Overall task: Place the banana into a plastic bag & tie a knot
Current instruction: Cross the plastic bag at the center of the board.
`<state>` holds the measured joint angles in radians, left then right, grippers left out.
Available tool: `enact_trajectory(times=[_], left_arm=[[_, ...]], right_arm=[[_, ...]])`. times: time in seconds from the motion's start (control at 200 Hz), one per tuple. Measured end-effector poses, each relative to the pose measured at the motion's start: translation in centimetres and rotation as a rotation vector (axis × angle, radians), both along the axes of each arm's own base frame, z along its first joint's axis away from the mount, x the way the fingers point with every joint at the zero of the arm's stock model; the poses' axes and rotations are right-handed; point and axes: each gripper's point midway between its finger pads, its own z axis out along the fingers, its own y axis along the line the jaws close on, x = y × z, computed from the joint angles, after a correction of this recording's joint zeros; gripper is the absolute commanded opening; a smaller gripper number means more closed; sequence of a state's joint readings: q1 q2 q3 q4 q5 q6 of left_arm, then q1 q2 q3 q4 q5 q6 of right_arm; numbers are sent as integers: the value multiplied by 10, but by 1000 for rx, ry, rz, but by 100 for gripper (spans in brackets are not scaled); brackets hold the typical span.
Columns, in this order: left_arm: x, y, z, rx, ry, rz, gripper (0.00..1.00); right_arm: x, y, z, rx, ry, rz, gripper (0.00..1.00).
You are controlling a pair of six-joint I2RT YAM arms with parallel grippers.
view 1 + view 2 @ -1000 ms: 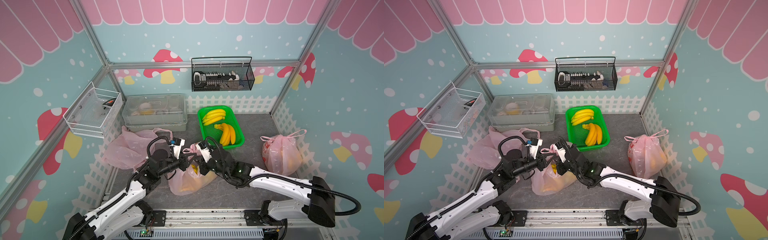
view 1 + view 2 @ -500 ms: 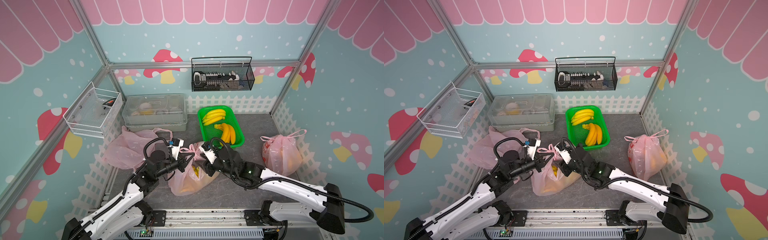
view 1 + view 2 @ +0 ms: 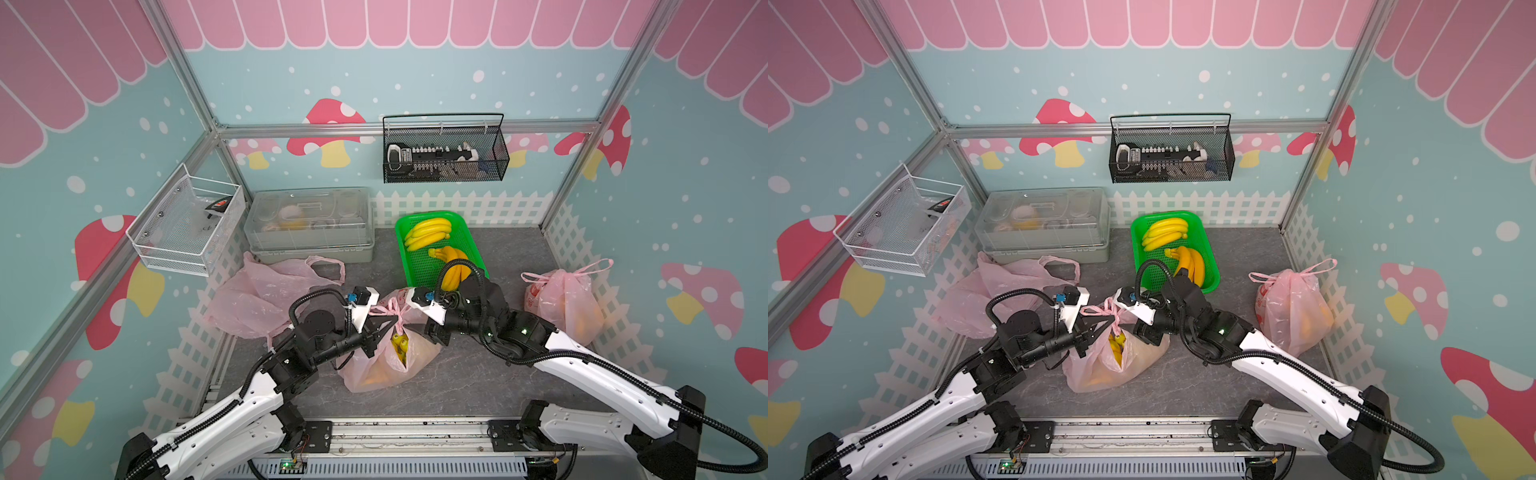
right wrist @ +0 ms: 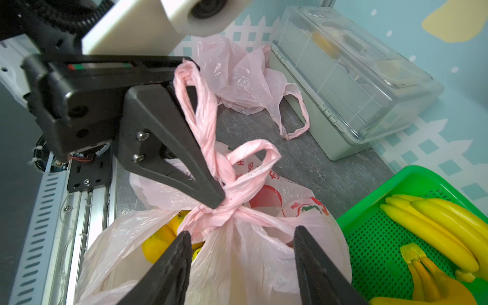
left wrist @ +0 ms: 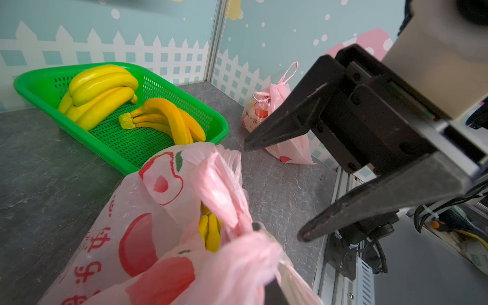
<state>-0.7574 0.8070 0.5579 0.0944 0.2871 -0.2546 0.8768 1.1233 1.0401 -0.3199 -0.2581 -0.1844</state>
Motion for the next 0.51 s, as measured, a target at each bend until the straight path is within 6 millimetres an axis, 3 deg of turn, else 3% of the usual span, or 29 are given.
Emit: enact_trajectory(times=[0.505], left_arm=[[-17,-4,8,4,-71,-66,5]], right_arm=[[-2,16,-42,-117,80,95,42]])
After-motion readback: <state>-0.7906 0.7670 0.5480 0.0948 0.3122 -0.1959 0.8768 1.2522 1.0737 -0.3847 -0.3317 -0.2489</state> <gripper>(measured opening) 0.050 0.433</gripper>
